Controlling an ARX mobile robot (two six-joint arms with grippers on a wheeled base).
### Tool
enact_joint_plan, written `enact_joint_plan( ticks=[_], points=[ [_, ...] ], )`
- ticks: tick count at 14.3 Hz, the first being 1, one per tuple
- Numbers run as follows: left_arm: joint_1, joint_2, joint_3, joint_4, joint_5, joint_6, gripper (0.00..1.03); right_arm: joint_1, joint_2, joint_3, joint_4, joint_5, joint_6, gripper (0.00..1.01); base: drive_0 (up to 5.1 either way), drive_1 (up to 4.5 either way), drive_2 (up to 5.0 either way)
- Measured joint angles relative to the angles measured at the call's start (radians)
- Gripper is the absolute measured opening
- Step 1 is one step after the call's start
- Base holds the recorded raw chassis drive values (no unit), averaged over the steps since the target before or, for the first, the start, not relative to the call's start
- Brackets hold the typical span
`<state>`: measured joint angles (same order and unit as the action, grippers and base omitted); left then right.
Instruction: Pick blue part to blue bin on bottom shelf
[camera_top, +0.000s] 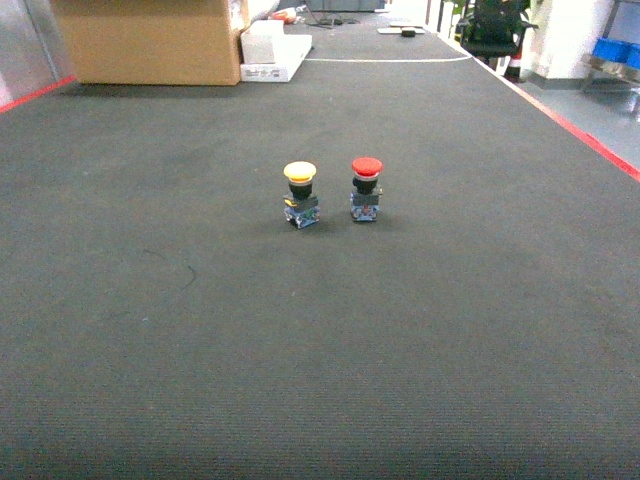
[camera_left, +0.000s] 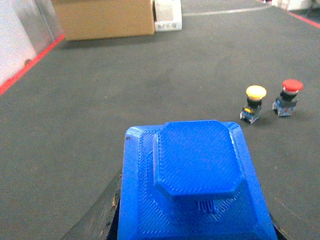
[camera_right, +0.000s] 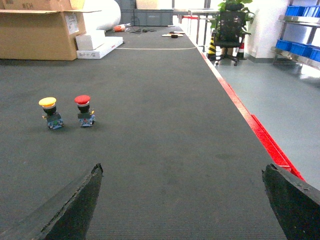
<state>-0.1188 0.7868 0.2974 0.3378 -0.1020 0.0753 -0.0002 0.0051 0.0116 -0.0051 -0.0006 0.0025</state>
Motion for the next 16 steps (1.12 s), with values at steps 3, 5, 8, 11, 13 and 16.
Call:
enact_joint_plan(
  ticks=[3, 5, 8, 11, 13, 16],
  points=[
    [-0.133, -0.516, 0.002, -0.469, -0.167, -0.066, 0.44, 0.000, 0.000, 0.000, 0.000, 0.000, 0.000, 0.98, 0.0, 0.00, 0.0],
    [-0.111, -0.571, -0.010, -0.503, -0.192, -0.116, 0.44, 0.000, 0.000, 0.000, 0.000, 0.000, 0.000, 0.98, 0.0, 0.00, 0.0],
    [-0.115, -0.567, -0.027, -0.509, -0.189, -0.126, 0.44, 0.000, 0.000, 0.000, 0.000, 0.000, 0.000, 0.98, 0.0, 0.00, 0.0],
    [-0.115, -0.565, -0.027, -0.510, -0.190, -0.128, 0.44, 0.000, 0.000, 0.000, -0.002, 0.000, 0.000, 0.98, 0.1, -2.68, 2.9],
    [-0.116, -0.569, -0.027, -0.509, -0.189, -0.128, 0.44, 0.000, 0.000, 0.000, 0.000, 0.000, 0.000, 0.98, -0.3, -0.27, -0.3],
    [-0.113, -0.571, -0.026, -0.509, -0.193, -0.128, 0.44, 0.000, 0.000, 0.000, 0.000, -0.001, 0.000, 0.98, -1.8, -1.79, -1.8]
  ],
)
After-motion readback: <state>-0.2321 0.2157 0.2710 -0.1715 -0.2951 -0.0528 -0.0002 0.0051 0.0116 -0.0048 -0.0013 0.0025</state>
